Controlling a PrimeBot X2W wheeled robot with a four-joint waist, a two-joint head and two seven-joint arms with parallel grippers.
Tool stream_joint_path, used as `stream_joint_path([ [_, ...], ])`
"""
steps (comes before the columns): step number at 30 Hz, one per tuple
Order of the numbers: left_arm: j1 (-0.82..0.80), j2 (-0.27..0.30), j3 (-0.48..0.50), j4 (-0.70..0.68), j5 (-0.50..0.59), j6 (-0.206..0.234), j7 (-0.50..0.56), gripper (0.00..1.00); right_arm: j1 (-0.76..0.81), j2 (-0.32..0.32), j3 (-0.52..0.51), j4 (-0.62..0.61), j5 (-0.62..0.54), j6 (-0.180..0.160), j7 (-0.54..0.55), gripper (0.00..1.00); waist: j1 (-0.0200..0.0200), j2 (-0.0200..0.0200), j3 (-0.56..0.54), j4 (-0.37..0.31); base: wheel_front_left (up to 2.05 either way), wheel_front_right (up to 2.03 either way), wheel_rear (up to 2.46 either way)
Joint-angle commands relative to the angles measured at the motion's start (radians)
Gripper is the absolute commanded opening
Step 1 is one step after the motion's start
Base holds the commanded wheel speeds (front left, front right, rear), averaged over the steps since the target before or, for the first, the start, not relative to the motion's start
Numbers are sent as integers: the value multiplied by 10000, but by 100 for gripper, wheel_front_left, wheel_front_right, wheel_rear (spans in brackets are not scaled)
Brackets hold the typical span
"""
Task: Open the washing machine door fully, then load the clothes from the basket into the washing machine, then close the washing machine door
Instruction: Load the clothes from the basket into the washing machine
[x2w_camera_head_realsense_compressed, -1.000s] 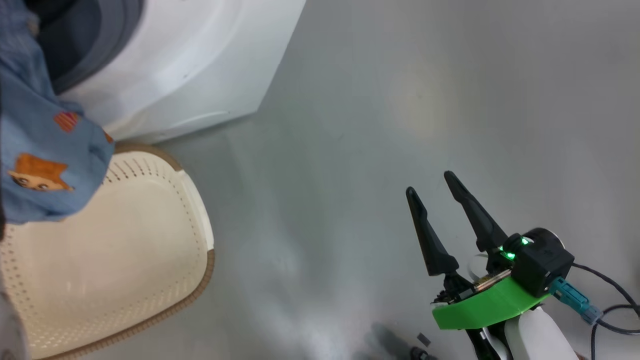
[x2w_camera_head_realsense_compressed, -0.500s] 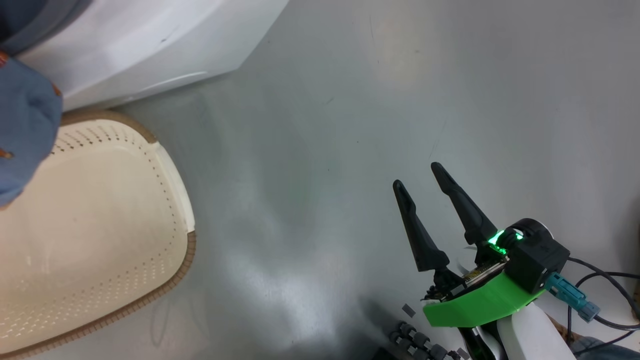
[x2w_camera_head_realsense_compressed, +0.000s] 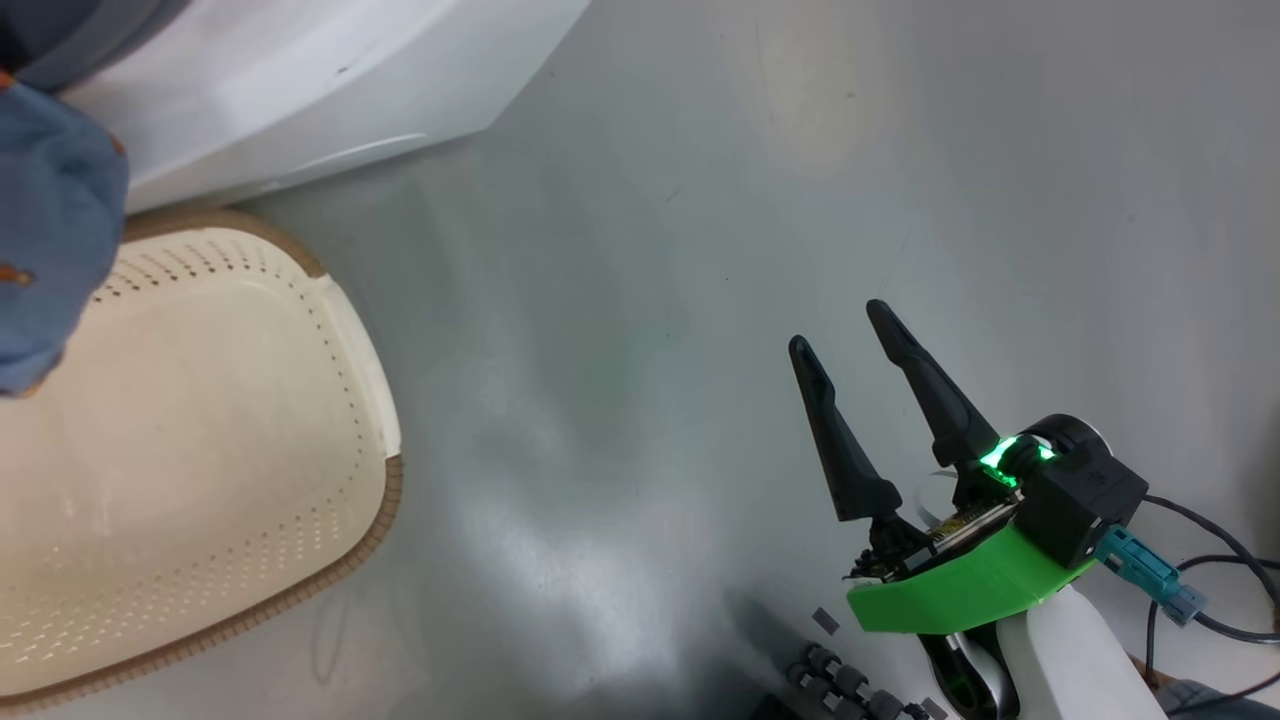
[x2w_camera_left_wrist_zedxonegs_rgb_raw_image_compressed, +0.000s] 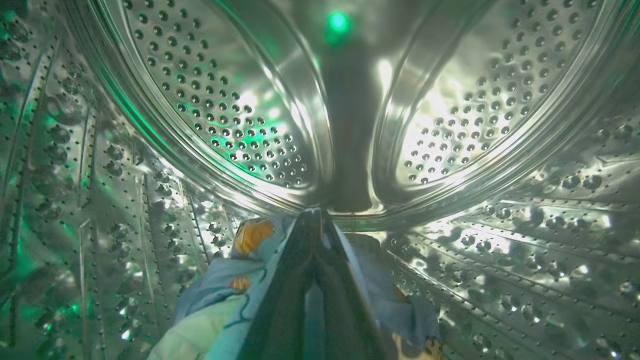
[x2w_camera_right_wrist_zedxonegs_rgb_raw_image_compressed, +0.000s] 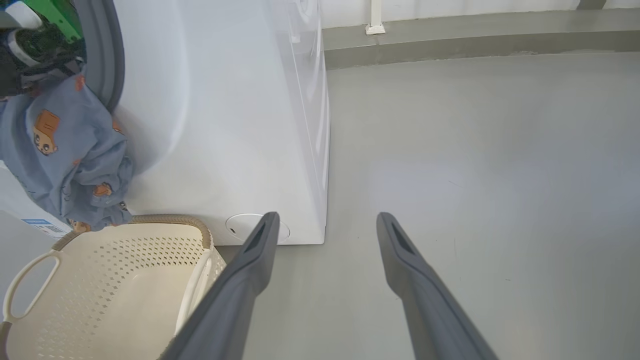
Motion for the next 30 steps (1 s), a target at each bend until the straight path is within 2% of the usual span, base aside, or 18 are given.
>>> stream_joint_path([
  [1,-235,320,-29,58,131,32,-51,22,178,-78,118,-158,45,16,-46,100,1,-1,-99,78,0,0,0],
  [2,-286,315,-70,256,186,81,-51,38,183,-78,109,-147,34,16,-46,100,1,-1,-152,114,0,0,0],
  [3,-324,293,-97,479,218,140,-51,49,189,-78,99,-138,20,16,-46,100,1,-1,-208,154,0,0,0],
  [4,-374,257,-107,654,214,156,-51,73,188,-78,89,-133,11,16,-46,100,1,-1,-248,186,0,0,0],
  [6,-422,160,-163,951,242,206,-51,100,188,-78,37,-112,-7,16,-46,100,1,-1,-370,288,0,0,0],
  [13,-92,-358,-11,1040,-17,261,-51,100,171,-78,-21,-43,-108,16,-46,100,1,-1,-757,624,0,0,0],
  [30,2227,-1415,573,-674,-24,334,-51,100,231,-78,-140,168,-284,16,-46,100,1,-1,-1638,1183,0,0,0],
])
